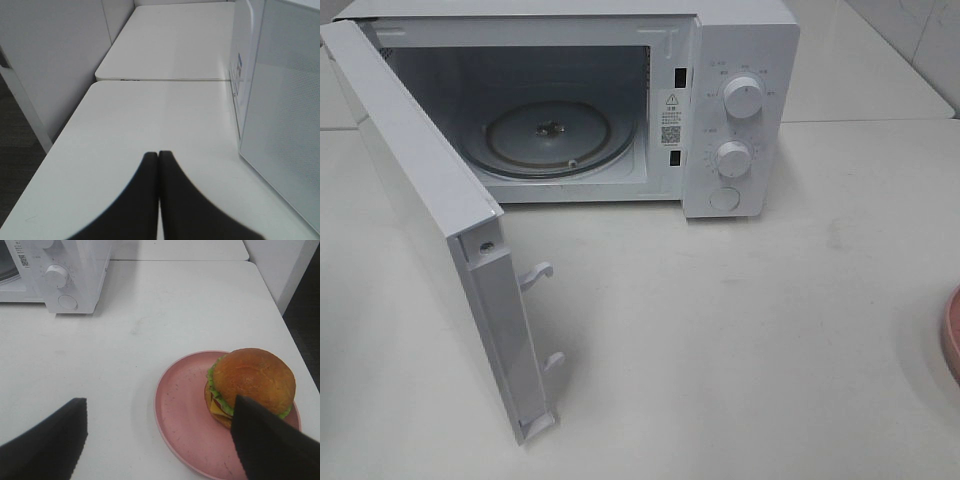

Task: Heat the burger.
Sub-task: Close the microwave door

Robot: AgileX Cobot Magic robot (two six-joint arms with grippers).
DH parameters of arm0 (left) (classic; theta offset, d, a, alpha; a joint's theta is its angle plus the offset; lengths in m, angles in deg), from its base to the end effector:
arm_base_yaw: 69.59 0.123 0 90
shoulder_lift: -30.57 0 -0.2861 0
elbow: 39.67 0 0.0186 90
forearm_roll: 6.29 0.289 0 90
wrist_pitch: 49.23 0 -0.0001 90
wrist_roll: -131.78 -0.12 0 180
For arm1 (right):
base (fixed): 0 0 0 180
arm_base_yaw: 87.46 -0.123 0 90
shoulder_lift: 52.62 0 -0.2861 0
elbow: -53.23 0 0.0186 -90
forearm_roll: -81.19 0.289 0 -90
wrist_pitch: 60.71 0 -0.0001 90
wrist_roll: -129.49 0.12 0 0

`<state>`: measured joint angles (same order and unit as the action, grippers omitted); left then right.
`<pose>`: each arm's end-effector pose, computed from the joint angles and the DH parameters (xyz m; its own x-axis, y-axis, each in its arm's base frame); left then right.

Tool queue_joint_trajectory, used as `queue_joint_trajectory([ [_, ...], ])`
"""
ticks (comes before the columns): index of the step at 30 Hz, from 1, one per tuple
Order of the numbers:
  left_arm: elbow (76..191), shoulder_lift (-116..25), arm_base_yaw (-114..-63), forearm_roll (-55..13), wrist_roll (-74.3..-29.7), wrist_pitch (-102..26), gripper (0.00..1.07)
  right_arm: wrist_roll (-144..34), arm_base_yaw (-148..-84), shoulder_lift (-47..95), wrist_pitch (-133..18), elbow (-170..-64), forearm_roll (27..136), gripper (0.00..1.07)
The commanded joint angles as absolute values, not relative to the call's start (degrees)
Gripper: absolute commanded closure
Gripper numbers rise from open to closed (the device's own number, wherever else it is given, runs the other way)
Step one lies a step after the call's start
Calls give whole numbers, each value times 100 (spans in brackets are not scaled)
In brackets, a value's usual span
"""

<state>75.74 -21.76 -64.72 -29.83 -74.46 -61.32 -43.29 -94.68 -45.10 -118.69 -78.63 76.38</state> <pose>0.2047 0.0275 0.2025 -0.2802 0.0314 -0.9594 -0.1495 0.9858 0.0759 0.0548 -0.0017 0.2909 -0.4000 0.0311 -0.9160 -0.0283 0.9985 0.0463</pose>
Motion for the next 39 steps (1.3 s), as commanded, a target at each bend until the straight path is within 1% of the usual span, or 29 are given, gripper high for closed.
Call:
queue_joint_trajectory([
  [1,7511,-2365,-6495,-2829,-7073,-6619,107,-4363,-9422,-4687,-11777,-7846,7632,32],
  [2,7466,-2526,-6495,-2388,-6615,-6848,107,-4363,-9422,-4687,-11777,-7846,7632,32],
  [3,7443,-2606,-6495,-2090,-6334,-7020,107,-4363,-9422,-4687,-11777,-7846,7632,32],
  [4,7443,-2606,-6495,-2090,-6334,-7020,107,-4363,-9422,-4687,-11777,-7846,7632,32],
  [5,7385,-2755,-6495,-1505,-5761,-7415,107,-4357,-9422,-4687,-11777,-7846,7632,32],
  [6,7385,-2846,-6495,-1259,-5526,-7467,107,-4357,-9422,-4687,-11777,-7846,7632,32],
  [7,7385,-2846,-6495,-1259,-5526,-7467,107,-4357,-9422,-4687,-11777,-7846,7632,32],
  [8,7385,-3030,-6495,-732,-5114,-7501,107,-4357,-9422,-4687,-11777,-7846,7632,32],
  [9,7385,-3030,-6495,-732,-5114,-7501,107,-4357,-9422,-4687,-11777,-7846,7632,32],
  [10,7385,-3207,-6495,-388,-4822,-7587,107,-4357,-9422,-4687,-11777,-7846,7632,32],
  [11,7403,-3276,-6495,-268,-4719,-7616,107,-4357,-9422,-4687,-11777,-7846,7632,32],
  [12,7403,-3276,-6495,-268,-4719,-7616,107,-4357,-9422,-4687,-11777,-7846,7632,32],
  [14,7540,-3534,-6495,-27,-4512,-7685,107,-4352,-9422,-4687,-11777,-7846,7632,32],
  [18,7666,-3752,-6495,156,-4432,-7713,107,-4346,-9422,-4687,-11777,-7846,7632,32],
  [20,7706,-3981,-6495,437,-4151,-7851,107,-4346,-9422,-4687,-11777,-7846,7632,32],
  [21,7706,-3981,-6495,437,-4151,-7851,107,-4346,-9422,-4687,-11777,-7846,7632,32],
  [22,7712,-4153,-6495,672,-3905,-8000,107,-4346,-9422,-4687,-11777,-7846,7632,32],
  [23,7712,-4244,-6495,844,-3785,-8114,107,-4346,-9422,-4687,-11777,-7846,7632,32],
  [24,7712,-4244,-6495,844,-3785,-8114,107,-4346,-9422,-4687,-11777,-7846,7632,32],
  [26,7718,-4594,-6495,1686,-3372,-8704,107,-4346,-9422,-4687,-11777,-7846,7632,32],
  [27,7718,-4594,-6495,1686,-3372,-8704,107,-4346,-9422,-4687,-11777,-7846,7632,32],
  [29,7718,-4886,-6495,2070,-3137,-9163,107,-4346,-9422,-4687,-11777,-7846,7632,32],
  [32,7718,-4989,-6495,2145,-3091,-9272,107,-4346,-9422,-4687,-11777,-7846,7632,32],
  [34,7786,-5259,-6518,2357,-2902,-9501,107,-4346,-9422,-4687,-11777,-7846,7632,32],
  [35,7786,-5259,-6518,2357,-2902,-9501,107,-4346,-9422,-4687,-11777,-7846,7632,32],
  [36,7878,-5402,-6690,2362,-2879,-9495,107,-4346,-9422,-4687,-11777,-7846,7632,32],
  [37,7993,-5534,-6976,2357,-2925,-9495,107,-4346,-9422,-4687,-11777,-7846,7632,32],
  [38,7993,-5534,-6976,2357,-2925,-9495,107,-4346,-9422,-4687,-11777,-7846,7632,32],
  [39,8044,-5597,-7137,2357,-2948,-9495,107,-4346,-9422,-4687,-11777,-7846,7632,32],
])
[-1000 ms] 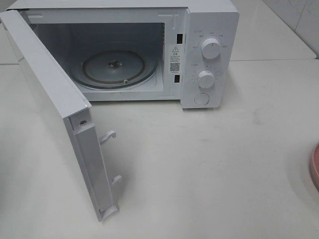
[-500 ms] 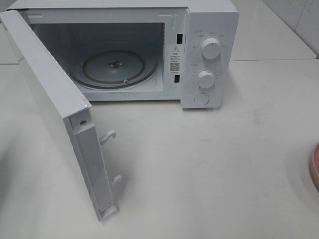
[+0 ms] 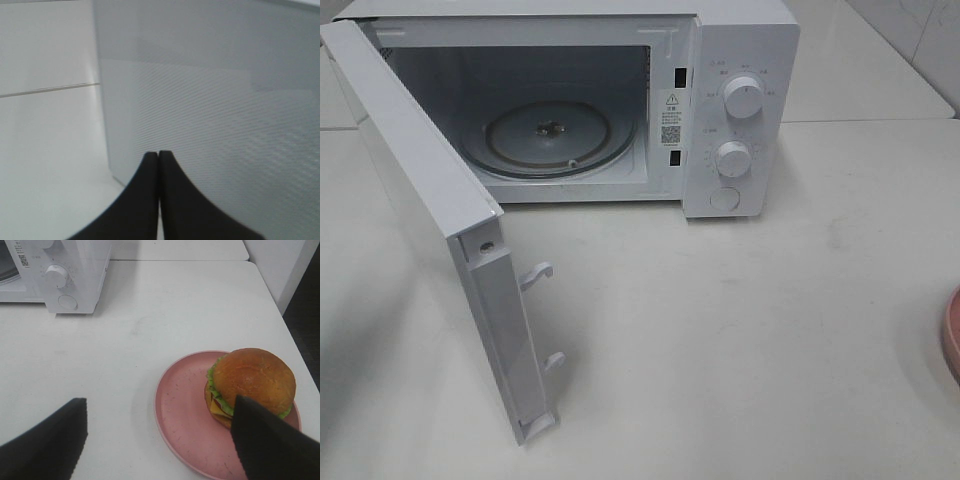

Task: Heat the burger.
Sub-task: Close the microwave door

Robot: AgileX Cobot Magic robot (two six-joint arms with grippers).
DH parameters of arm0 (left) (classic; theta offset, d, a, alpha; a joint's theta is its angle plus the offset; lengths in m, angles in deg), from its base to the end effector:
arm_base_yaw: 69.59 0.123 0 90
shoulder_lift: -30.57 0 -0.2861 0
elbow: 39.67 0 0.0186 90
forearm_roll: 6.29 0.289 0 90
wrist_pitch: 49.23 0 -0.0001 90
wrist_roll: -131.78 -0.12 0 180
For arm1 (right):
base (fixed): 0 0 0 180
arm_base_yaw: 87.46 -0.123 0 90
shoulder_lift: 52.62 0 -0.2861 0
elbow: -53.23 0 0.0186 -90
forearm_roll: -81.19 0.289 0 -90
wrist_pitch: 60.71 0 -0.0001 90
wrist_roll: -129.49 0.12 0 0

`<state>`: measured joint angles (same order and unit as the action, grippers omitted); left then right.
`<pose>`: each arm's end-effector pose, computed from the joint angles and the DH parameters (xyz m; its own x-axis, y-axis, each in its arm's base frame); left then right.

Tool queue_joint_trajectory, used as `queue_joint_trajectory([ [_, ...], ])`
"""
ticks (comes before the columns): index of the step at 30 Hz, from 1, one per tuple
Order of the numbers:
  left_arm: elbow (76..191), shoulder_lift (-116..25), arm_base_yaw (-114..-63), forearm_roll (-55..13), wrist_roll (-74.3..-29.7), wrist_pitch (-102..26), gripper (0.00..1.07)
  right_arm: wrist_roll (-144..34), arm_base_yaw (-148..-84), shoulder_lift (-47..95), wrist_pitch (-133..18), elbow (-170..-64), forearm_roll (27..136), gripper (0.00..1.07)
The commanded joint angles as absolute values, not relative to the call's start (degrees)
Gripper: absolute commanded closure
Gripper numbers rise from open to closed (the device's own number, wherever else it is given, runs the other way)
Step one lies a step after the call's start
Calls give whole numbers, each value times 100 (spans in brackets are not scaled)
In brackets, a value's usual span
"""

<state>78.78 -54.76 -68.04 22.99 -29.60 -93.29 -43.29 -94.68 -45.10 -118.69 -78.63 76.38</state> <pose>0.2593 -0.0338 0.1437 -0.2696 0.0473 -0.9618 0.3164 0.9477 -0.0421 0.0548 -0.0017 0.2909 -0.4000 0.0311 -0.9160 -0.0283 0.9985 0.0463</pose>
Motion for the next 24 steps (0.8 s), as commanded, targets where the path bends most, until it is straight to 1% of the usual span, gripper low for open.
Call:
queue_joint_trajectory([
  [1,8107,-5700,-7400,2351,-3063,-9489,107,-4346,-9422,-4687,-11777,-7846,7632,32],
  [2,8107,-5700,-7400,2351,-3063,-9489,107,-4346,-9422,-4687,-11777,-7846,7632,32],
  [4,8142,-5912,-7733,2213,-3194,-9501,107,-4346,-9422,-4687,-11777,-7846,7632,32],
  [5,8142,-5912,-7733,2213,-3194,-9501,107,-4346,-9422,-4687,-11777,-7846,7632,32],
  [7,8142,-6107,-8002,1864,-3275,-9575,107,-4346,-9422,-4687,-11777,-7846,7632,32],
  [8,8142,-6107,-8002,1864,-3275,-9575,107,-4346,-9422,-4687,-11777,-7846,7632,32],
  [9,8142,-6175,-8151,1657,-3343,-9696,107,-4346,-9422,-4687,-11777,-7846,7632,32],
  [10,8142,-6175,-8151,1657,-3343,-9696,107,-4346,-9422,-4687,-11777,-7846,7632,32],
  [11,8142,-6198,-8242,1549,-3412,-9759,107,-4346,-9422,-4687,-11777,-7846,7632,32],
  [12,8153,-6256,-8414,1325,-3624,-9787,107,-4346,-9422,-4687,-11777,-7846,7632,32],
  [13,8153,-6256,-8414,1325,-3624,-9787,107,-4346,-9422,-4687,-11777,-7846,7632,32],
  [14,8176,-6324,-8615,1067,-3825,-9787,107,-4346,-9422,-4687,-11777,-7846,7632,32],
  [15,8176,-6324,-8615,1067,-3825,-9787,107,-4346,-9422,-4687,-11777,-7846,7632,32],
  [16,8199,-6364,-8712,918,-3888,-9787,107,-4346,-9422,-4687,-11777,-7846,7632,32],
  [17,8296,-6468,-8878,626,-3991,-9787,107,-4346,-9422,-4687,-11777,-7846,7632,32],
  [18,8296,-6468,-8878,626,-3991,-9787,107,-4346,-9422,-4687,-11777,-7846,7632,32],
  [19,8428,-6576,-9045,380,-4100,-9787,107,-4346,-9422,-4687,-11777,-7846,7632,32],
  [20,8428,-6576,-9045,380,-4100,-9787,107,-4346,-9422,-4687,-11777,-7846,7632,32],
  [22,8663,-6760,-9308,70,-4237,-9776,107,-4346,-9422,-4687,-11777,-7846,7632,32],
  [23,8663,-6760,-9308,70,-4237,-9776,107,-4346,-9422,-4687,-11777,-7846,7632,32],
  [24,8835,-6920,-9486,-142,-4306,-9759,107,-4346,-9422,-4687,-11777,-7846,7632,32],
])
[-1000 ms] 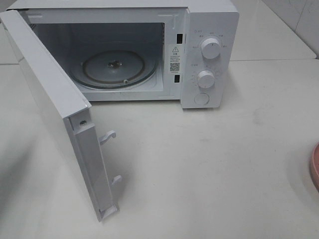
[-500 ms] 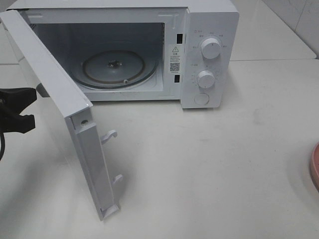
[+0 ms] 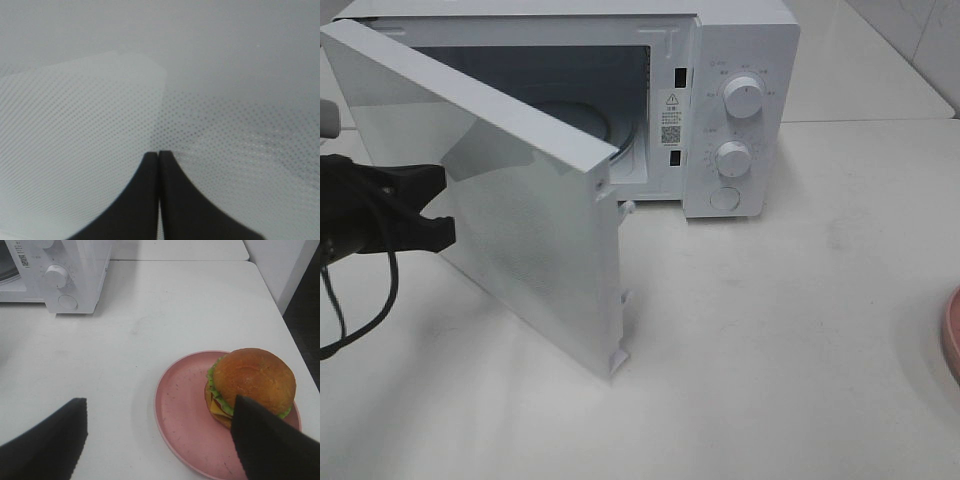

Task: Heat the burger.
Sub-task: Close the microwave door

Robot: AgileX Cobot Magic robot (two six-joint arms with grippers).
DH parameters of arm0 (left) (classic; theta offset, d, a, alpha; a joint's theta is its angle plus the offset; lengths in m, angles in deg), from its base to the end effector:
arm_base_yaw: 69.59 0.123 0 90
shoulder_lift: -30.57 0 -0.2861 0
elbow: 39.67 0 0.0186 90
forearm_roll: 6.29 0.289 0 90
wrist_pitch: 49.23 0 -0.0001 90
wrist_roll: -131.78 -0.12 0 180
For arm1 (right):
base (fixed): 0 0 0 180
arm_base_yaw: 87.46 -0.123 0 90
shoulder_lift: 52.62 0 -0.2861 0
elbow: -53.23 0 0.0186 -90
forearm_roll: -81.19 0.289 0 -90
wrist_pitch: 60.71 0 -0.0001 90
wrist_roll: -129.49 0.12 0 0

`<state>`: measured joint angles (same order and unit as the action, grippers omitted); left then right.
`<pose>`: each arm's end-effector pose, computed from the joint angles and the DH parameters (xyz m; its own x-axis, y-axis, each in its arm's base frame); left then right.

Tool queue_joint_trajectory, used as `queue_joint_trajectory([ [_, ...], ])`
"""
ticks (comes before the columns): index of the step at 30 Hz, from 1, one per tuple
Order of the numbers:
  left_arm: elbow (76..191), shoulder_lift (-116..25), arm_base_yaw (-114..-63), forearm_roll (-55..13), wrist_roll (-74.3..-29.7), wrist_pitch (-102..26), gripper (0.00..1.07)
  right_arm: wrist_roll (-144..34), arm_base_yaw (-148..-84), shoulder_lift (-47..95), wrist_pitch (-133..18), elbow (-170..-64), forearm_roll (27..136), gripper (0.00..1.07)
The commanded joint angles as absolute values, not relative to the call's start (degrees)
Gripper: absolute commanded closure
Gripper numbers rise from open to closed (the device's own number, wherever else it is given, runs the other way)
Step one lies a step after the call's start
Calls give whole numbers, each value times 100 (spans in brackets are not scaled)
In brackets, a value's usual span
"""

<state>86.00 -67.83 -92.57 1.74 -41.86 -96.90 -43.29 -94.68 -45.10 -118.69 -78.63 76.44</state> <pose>0.2767 -0.1308 0.1260 -0.2514 0.0890 -0.9638 0.4760 0.8784 -0.0430 0.0548 -0.0016 0.2909 -0.4001 0.0317 -0.9159 -0.0288 0.9985 0.0471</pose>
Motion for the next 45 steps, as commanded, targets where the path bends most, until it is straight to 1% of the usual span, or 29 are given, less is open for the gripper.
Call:
queue_joint_trajectory([
  [1,8921,-7006,-9572,-268,-4340,-9742,107,-4346,-9422,-4687,-11777,-7846,7632,32],
  [4,9070,-7138,-9709,-462,-4375,-9679,107,-4346,-9422,-4687,-11777,-7846,7632,32],
  [6,9276,-7315,-9898,-697,-4512,-9627,107,-4346,-9422,-4687,-11777,-7846,7632,32],
  [7,9276,-7315,-9898,-697,-4512,-9627,107,-4346,-9422,-4687,-11777,-7846,7632,32],
  [9,9505,-7470,-10099,-1001,-4690,-9627,107,-4346,-9422,-4687,-11777,-7846,7632,32],
  [10,9505,-7470,-10099,-1001,-4690,-9627,107,-4346,-9422,-4687,-11777,-7846,7632,32],
  [11,9637,-7568,-10208,-1247,-4822,-9615,107,-4346,-9422,-4687,-11777,-7846,7632,32],
  [13,9700,-7608,-10254,-1351,-4885,-9615,107,-4346,-9422,-4687,-11777,-7846,7632,32],
  [14,9861,-7717,-10357,-1580,-5005,-9593,107,-4346,-9422,-4687,-11777,-7846,7632,32],
  [15,9861,-7717,-10357,-1580,-5005,-9593,107,-4346,-9422,-4687,-11777,-7846,7632,32],
  [16,10021,-7803,-10448,-1803,-5125,-9518,107,-4346,-9422,-4687,-11777,-7846,7632,32],
  [18,10118,-7854,-10494,-1895,-5171,-9472,107,-4346,-9422,-4687,-11777,-7846,7632,32],
  [19,10313,-7951,-10574,-2107,-5309,-9398,107,-4346,-9422,-4687,-11777,-7846,7632,32],
  [20,10313,-7951,-10574,-2107,-5309,-9398,107,-4346,-9422,-4687,-11777,-7846,7632,32],
  [22,10571,-8089,-10678,-2319,-5486,-9295,107,-4346,-9422,-4687,-11777,-7846,7632,32],
  [25,10772,-8175,-10723,-2474,-5601,-9243,107,-4346,-9422,-4687,-11777,-7846,7632,32],
  [26,10875,-8209,-10752,-2548,-5675,-9203,107,-4346,-9422,-4687,-11777,-7846,7632,32],
  [27,11058,-8290,-10781,-2760,-5836,-9128,107,-4346,-9422,-4687,-11777,-7846,7632,32],
  [28,11058,-8290,-10781,-2760,-5836,-9128,107,-4346,-9422,-4687,-11777,-7846,7632,32],
  [29,11241,-8370,-10798,-2961,-5962,-9025,107,-4346,-9422,-4687,-11777,-7846,7632,32],
  [30,11304,-8398,-10798,-3012,-6008,-8997,107,-4346,-9422,-4687,-11777,-7846,7632,32],
  [39,11849,-8696,-10798,-3104,-6059,-8888,107,-4346,-9422,-4687,-11777,-7846,7632,32],
  [41,12089,-8862,-10798,-3385,-6202,-8871,107,-4346,-9422,-4687,-11777,-7846,7632,32],
  [44,12147,-8908,-10798,-3453,-6237,-8842,107,-4346,-9422,-4687,-11777,-7846,7632,32],
  [45,12255,-8977,-10792,-3528,-6311,-8756,107,-4346,-9422,-4687,-11777,-7846,7632,32],
])
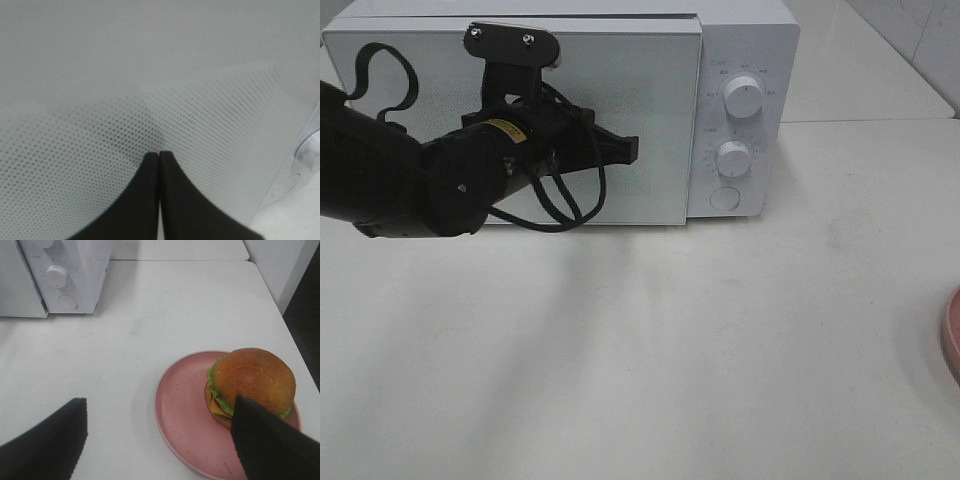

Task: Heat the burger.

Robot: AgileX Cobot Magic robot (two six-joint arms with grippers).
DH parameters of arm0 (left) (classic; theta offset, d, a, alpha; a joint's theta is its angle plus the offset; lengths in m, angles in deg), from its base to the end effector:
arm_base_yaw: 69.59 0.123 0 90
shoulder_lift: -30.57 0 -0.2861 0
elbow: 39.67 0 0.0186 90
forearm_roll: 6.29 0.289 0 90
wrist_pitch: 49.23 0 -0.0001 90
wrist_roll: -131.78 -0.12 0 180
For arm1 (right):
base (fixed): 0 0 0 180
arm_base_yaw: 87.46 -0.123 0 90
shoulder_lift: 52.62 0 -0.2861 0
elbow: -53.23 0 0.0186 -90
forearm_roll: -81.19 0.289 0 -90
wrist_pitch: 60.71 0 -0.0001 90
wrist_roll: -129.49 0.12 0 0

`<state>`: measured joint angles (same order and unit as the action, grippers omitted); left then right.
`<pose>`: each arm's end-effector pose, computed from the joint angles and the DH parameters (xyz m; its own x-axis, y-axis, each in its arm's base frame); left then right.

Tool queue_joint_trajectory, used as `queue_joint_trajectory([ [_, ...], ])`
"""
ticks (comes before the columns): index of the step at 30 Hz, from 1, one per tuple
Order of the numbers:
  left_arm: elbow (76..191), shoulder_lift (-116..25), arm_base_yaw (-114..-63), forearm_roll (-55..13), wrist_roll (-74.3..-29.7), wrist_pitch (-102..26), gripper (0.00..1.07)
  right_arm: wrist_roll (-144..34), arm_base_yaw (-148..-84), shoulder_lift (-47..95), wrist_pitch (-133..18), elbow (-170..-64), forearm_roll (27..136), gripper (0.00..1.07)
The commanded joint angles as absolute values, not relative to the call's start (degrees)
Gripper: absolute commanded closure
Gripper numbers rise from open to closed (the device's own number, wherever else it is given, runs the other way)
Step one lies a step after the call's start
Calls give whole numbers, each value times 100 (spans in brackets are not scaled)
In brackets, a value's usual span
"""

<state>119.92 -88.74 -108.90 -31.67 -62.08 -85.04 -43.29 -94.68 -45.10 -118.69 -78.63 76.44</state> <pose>0.3691 -0.2633 0.1307 -0.2730 0.0671 -0.9597 0.3963 0.9168 -0.0486 0.0548 -0.0016 0.2909 -0.4001 0.0317 -0.9159 -0.0288 0.9985 0.0471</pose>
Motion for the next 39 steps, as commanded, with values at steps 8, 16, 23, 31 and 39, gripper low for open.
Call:
queue_joint_trajectory([
  [8,12771,-9246,-10712,-3539,-6374,-8538,107,-4346,-9422,-4687,-11777,-7846,7632,32],
  [16,12949,-9178,-10689,-3499,-6518,-8000,107,-4346,-9422,-4687,-11777,-7846,7632,32],
  [23,12341,-8628,-10895,-3493,-6523,-7375,107,-4346,-9422,-4687,-11777,-7846,7632,32],
  [31,12215,-8295,-10867,-3493,-6518,-5055,27,-4346,-9422,-4687,-11777,-7846,7632,32],
  [39,12215,-8215,-10867,-3127,-6512,-3227,7,-4346,-9422,-4687,-11777,-7846,7632,32],
])
